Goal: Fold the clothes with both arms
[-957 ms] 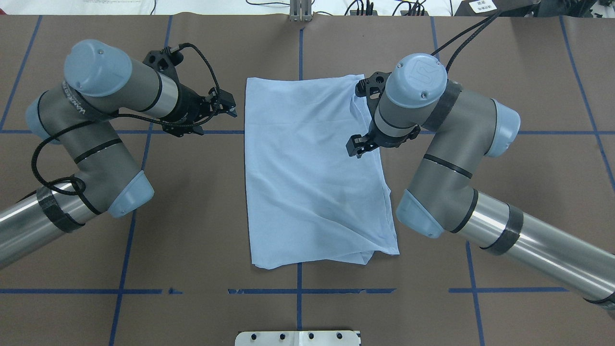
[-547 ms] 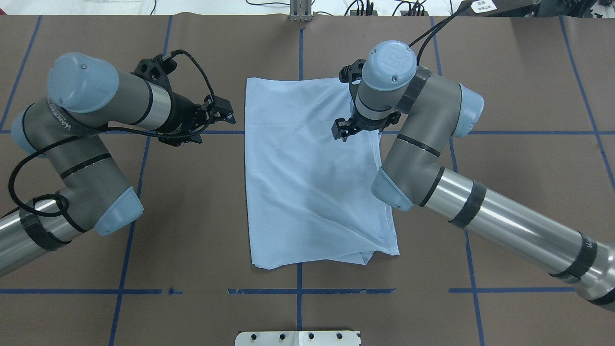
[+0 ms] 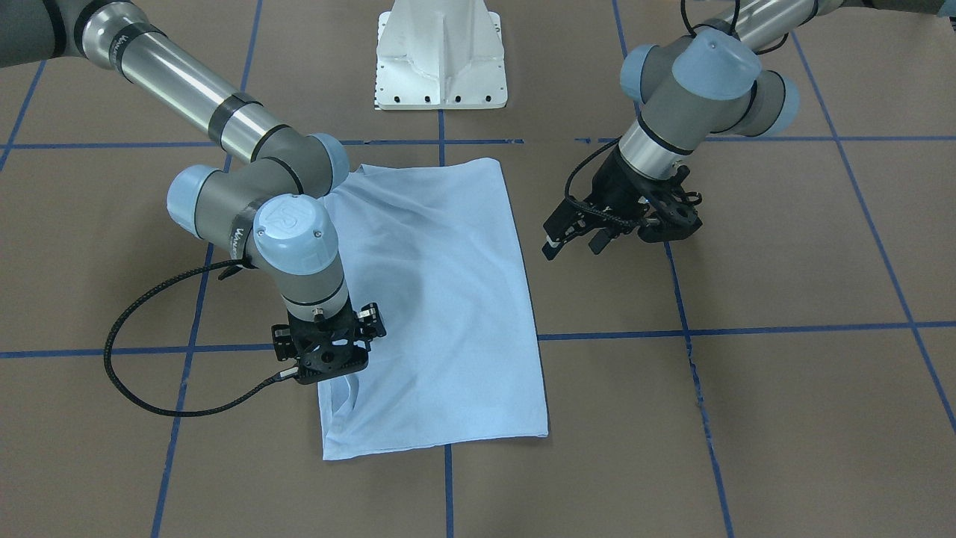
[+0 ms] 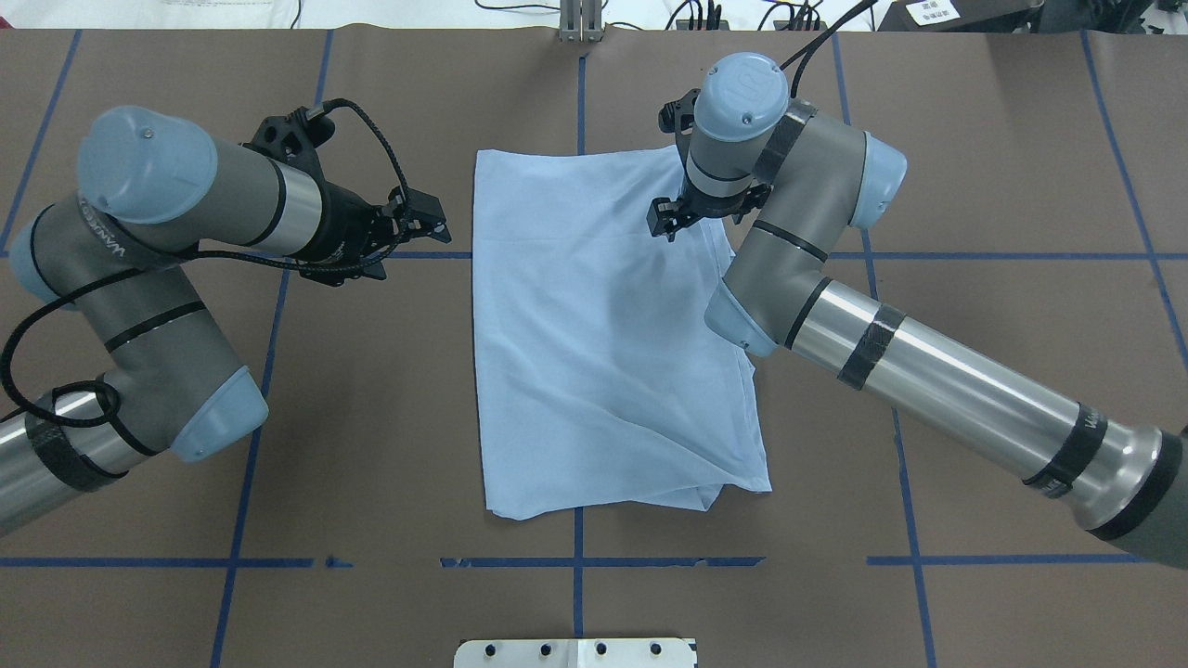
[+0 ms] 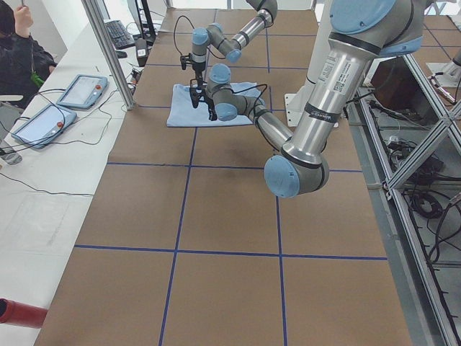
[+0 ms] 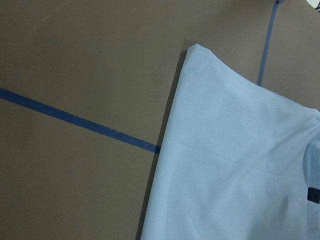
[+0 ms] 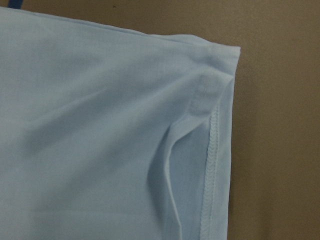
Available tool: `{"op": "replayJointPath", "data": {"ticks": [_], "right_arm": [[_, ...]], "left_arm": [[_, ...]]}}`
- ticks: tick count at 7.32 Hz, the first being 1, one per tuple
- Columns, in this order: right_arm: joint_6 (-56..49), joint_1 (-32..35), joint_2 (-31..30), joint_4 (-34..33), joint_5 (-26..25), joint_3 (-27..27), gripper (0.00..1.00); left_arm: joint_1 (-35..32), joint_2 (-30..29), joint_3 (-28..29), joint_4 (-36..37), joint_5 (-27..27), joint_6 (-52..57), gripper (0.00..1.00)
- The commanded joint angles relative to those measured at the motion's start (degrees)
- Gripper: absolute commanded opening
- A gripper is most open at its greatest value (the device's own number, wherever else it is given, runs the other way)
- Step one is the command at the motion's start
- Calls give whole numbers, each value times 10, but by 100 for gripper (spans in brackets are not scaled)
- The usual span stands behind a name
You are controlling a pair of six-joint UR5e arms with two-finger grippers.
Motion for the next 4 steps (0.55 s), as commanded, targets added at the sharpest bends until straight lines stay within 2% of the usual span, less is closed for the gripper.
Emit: {"op": "replayJointPath", "data": {"ticks": [1,4], "right_arm": [[-2,6,5,8,0,-20,100],[-16,15,3,7,-4,-39,100]], "left_arm": [[0,1,1,0,0,2,100],[2,0,1,0,0,3,100]]}}
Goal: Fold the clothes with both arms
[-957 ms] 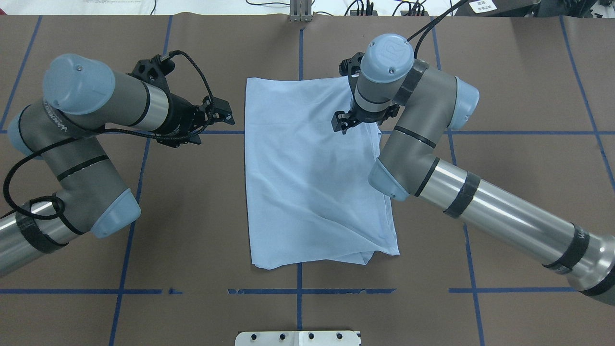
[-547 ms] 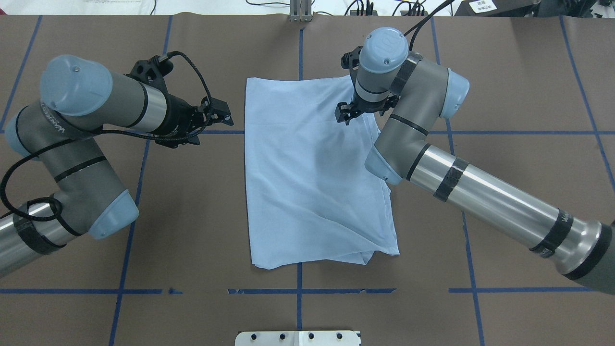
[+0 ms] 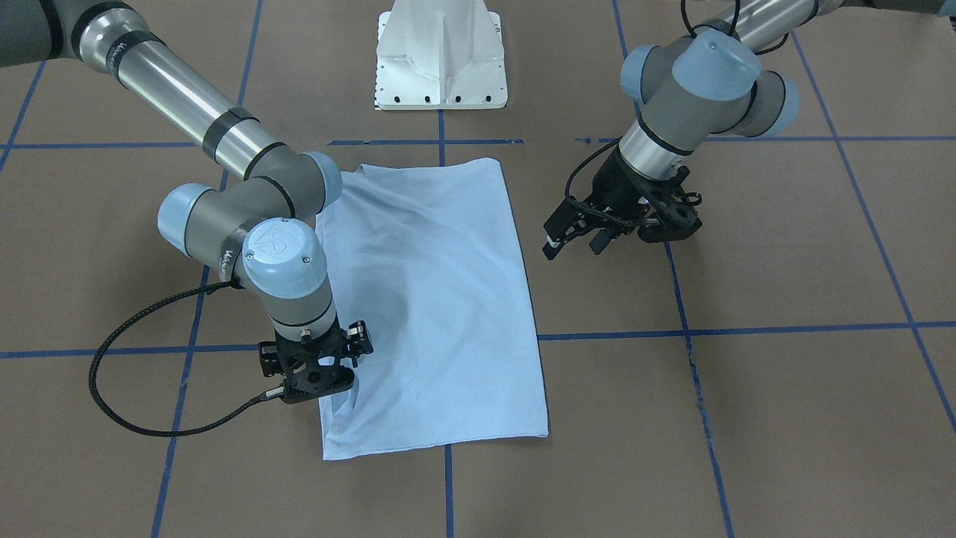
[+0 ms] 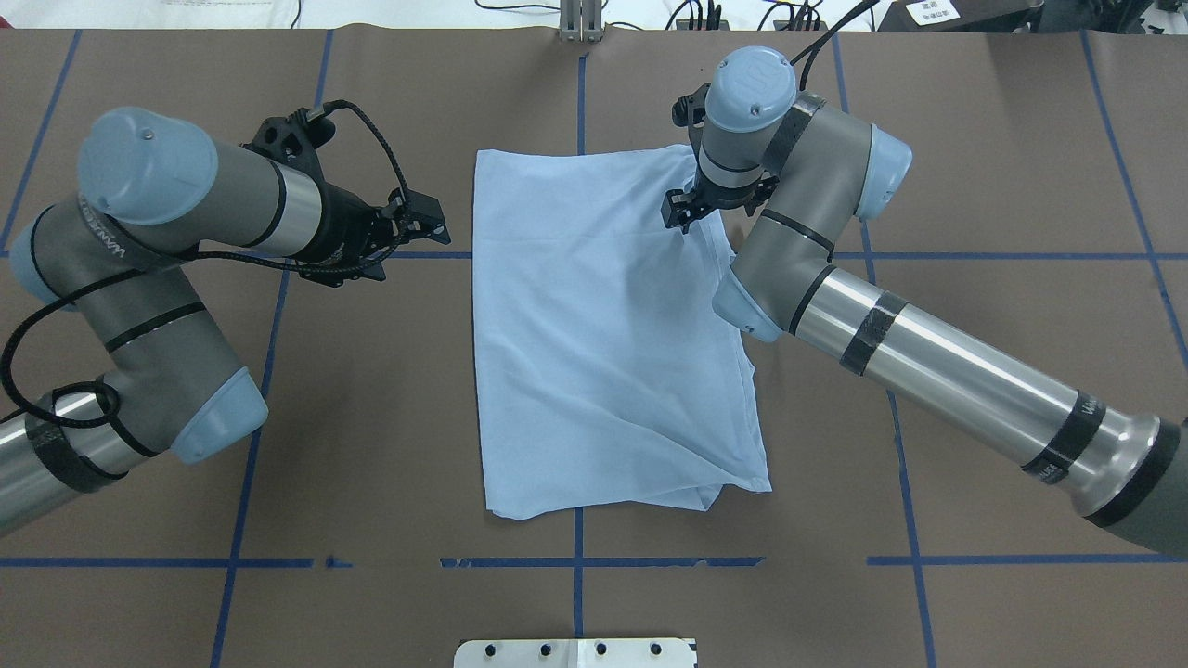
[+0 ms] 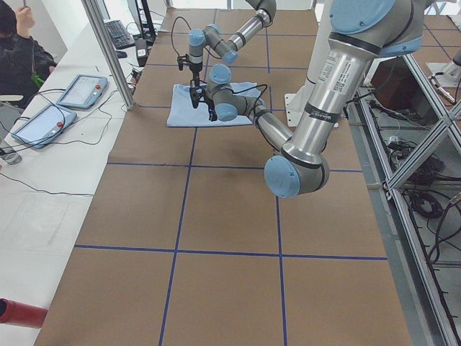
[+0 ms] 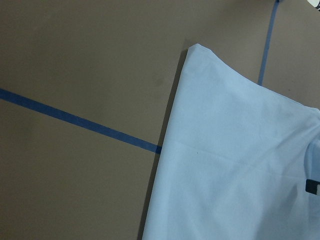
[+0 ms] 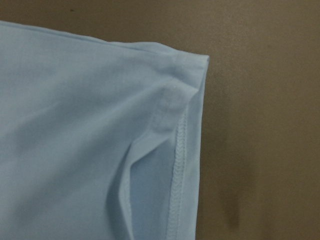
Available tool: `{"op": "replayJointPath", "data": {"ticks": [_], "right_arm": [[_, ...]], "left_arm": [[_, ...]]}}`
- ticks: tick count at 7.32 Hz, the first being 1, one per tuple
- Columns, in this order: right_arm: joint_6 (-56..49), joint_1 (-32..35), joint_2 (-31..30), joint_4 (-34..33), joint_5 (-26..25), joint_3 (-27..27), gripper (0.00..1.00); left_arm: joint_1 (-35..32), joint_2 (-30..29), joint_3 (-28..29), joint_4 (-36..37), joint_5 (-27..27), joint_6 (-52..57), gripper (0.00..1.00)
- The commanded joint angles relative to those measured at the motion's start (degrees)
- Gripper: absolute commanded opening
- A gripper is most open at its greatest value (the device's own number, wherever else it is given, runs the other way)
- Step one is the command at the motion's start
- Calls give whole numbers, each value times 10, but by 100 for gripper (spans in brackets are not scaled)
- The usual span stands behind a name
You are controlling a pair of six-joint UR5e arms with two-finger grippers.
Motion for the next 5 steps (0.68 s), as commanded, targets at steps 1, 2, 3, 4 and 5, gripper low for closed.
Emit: {"op": "replayJointPath", "data": {"ticks": [1,2,3,4,5], "right_arm": [[-11,5,-1,-1,-11,-15,100],[-29,17,-3,-2,-11,-15,100],[-44,27,-4,-3,-11,-15,100],[-44,29,-6,-3,-11,-15,100],[-43,32,-1,-3,-4,-11,100]], "left_arm": [[1,0,0,0,0,0,100],[1,0,0,0,0,0,100],[2,0,0,0,0,1,100],[2,0,0,0,0,1,100],[1,1,0,1,0,1,100]]}}
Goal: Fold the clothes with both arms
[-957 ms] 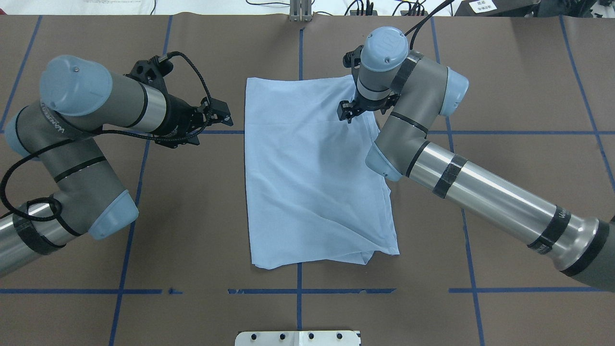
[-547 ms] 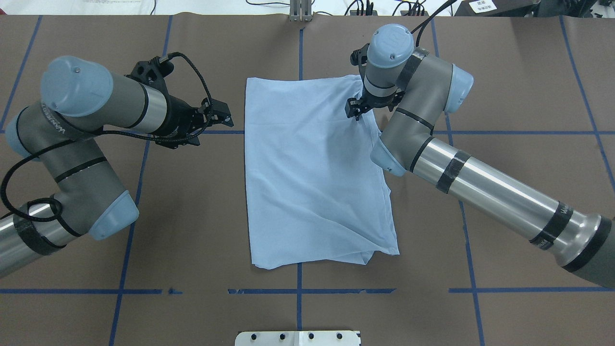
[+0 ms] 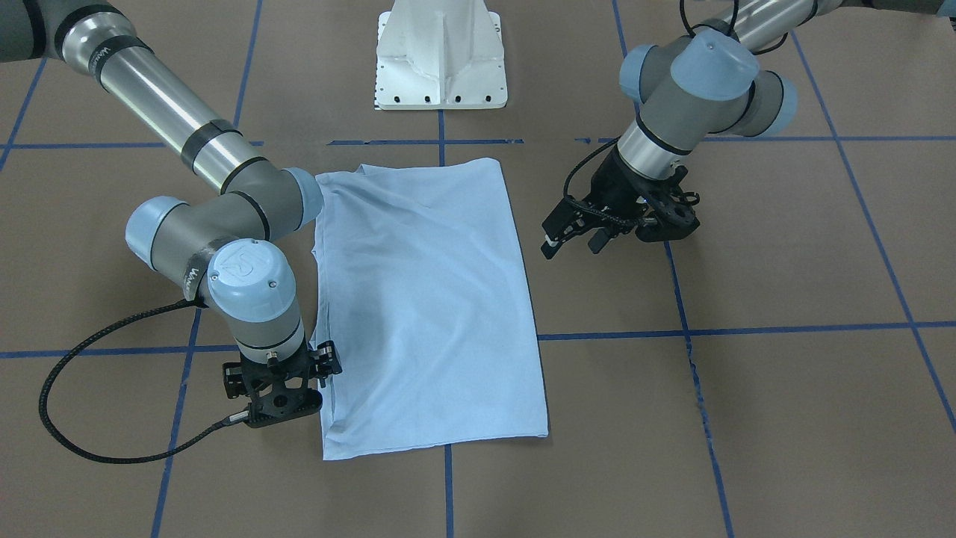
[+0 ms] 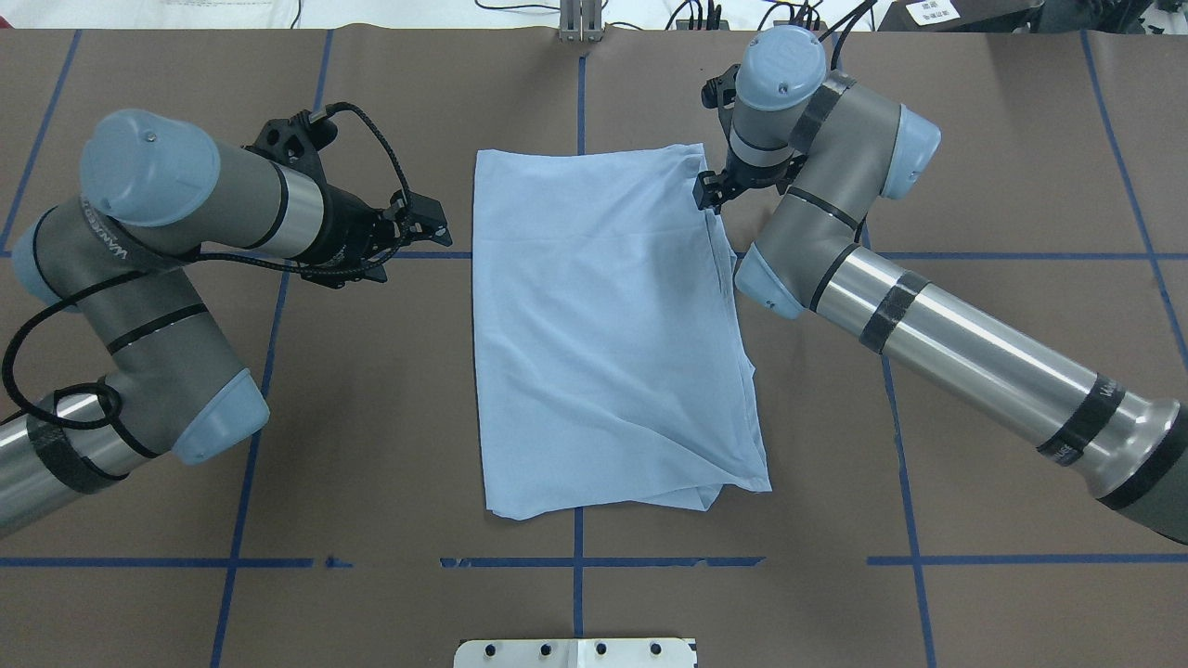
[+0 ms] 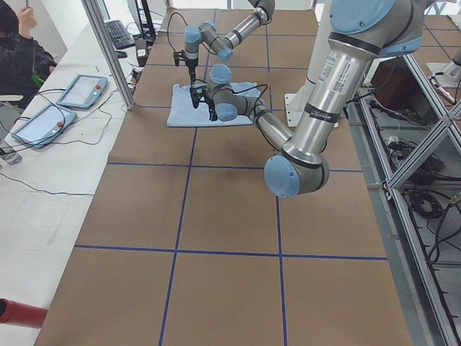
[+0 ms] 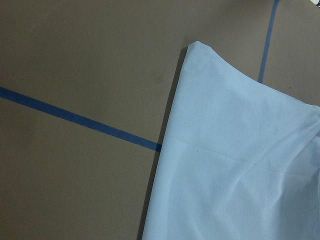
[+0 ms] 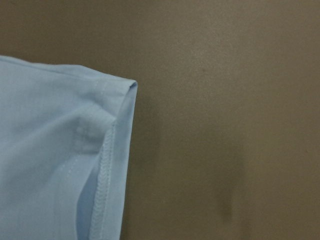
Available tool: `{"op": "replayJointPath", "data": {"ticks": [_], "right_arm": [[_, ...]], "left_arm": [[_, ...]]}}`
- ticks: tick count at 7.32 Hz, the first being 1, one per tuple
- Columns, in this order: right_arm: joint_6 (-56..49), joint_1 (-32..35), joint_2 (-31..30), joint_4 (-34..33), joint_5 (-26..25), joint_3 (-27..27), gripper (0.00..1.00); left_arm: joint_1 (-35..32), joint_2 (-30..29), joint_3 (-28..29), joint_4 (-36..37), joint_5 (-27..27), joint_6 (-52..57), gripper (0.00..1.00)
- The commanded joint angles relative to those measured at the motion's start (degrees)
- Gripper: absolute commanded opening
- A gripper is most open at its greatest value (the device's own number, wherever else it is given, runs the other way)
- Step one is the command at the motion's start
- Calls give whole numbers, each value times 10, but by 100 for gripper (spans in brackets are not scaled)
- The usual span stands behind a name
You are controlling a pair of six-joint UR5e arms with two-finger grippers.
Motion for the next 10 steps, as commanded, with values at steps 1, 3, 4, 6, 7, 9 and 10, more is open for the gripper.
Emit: {"op": "replayJointPath", "data": {"ticks": [1,3,4,6,7,9,10], "right_arm": [[2,6,3,1,24,19,100],[29,7,-56,0,86,116,100],[59,-3,-98,-4,108,184,100],[144,-19,-152,5,135,265,100],[171,-28,-161,5,135,287,100],[191,-40,-161,6,128,290,100],[191,-40,-161,5,127,290,100]], "left_arm": [[0,6,-5,4,0,-5,100],[67,73,-71,6,3,-98,100],[111,86,-95,22,38,-156,100],[219,33,-117,177,104,-246,100],[246,-7,-112,245,112,-260,100],[255,-27,-77,261,133,-260,99],[255,-48,-44,261,145,-260,98]]}}
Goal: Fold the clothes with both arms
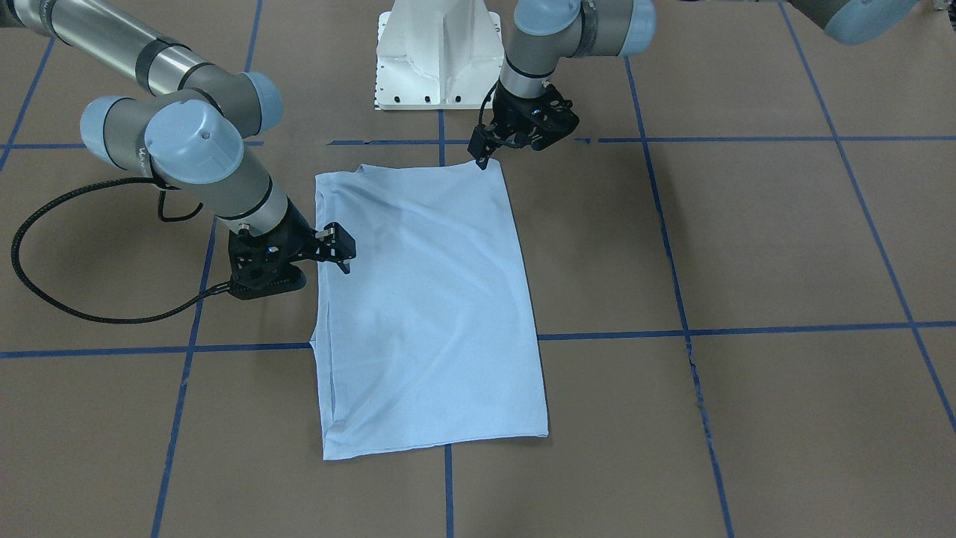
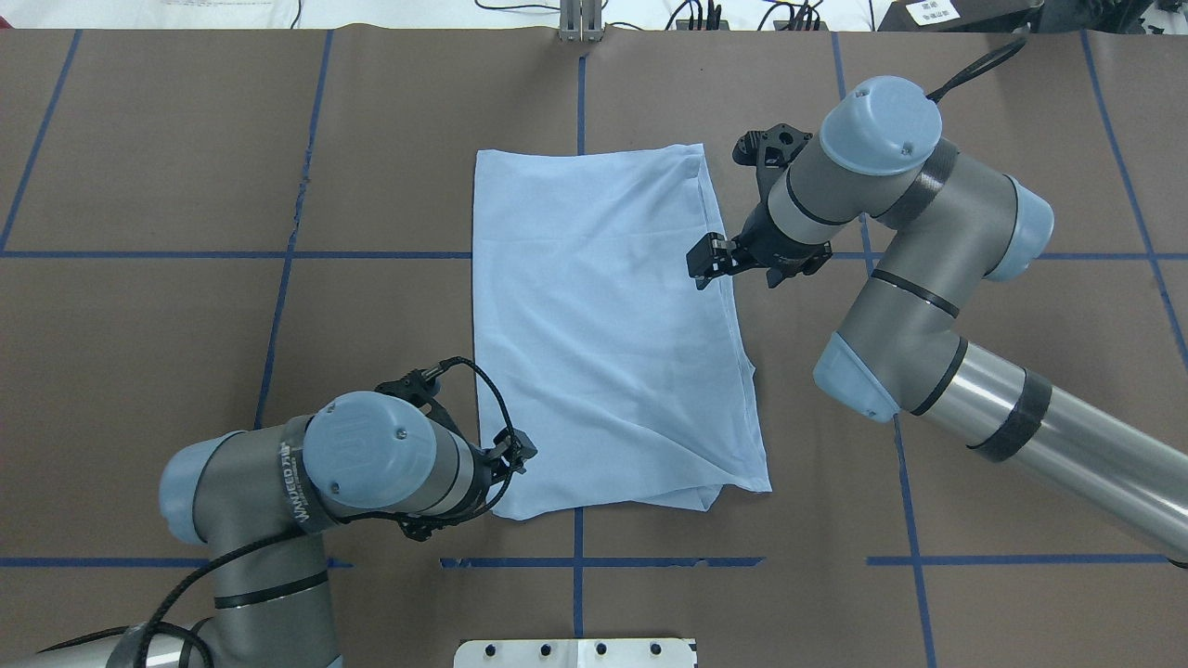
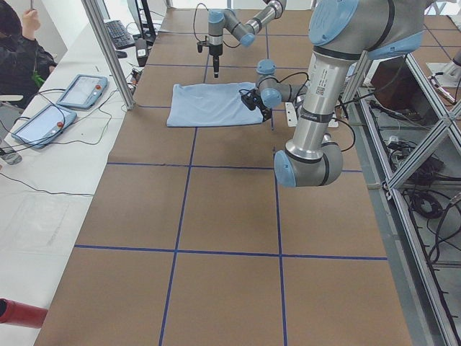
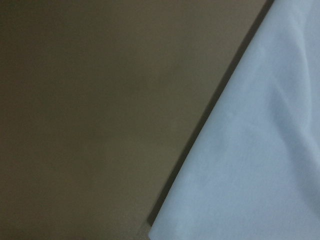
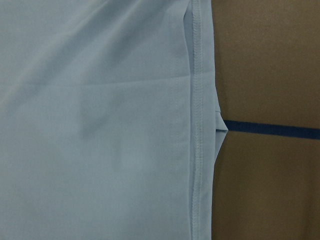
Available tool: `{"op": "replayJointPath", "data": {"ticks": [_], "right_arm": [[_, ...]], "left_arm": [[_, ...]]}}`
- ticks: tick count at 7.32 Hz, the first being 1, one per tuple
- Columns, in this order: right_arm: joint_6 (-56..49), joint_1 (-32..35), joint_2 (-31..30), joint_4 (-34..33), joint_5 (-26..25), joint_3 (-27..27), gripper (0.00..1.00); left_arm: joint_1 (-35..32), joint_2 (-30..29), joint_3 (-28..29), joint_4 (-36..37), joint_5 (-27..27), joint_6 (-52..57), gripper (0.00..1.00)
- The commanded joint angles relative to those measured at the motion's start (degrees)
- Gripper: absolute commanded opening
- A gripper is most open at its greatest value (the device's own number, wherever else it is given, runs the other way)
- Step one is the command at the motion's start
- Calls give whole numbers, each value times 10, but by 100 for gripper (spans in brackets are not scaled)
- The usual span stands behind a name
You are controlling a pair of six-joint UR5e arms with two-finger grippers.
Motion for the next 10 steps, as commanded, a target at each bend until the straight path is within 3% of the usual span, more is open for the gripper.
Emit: {"op": "replayJointPath", "data": {"ticks": [1,10], "right_arm": [[6,-4,0,0,-2,1,100],[6,-4,1,0,-7,-3,100]], "left_arm": [[3,-26,41,6,17,-1,95],[25,-17,38,7,18,-20,73]]}}
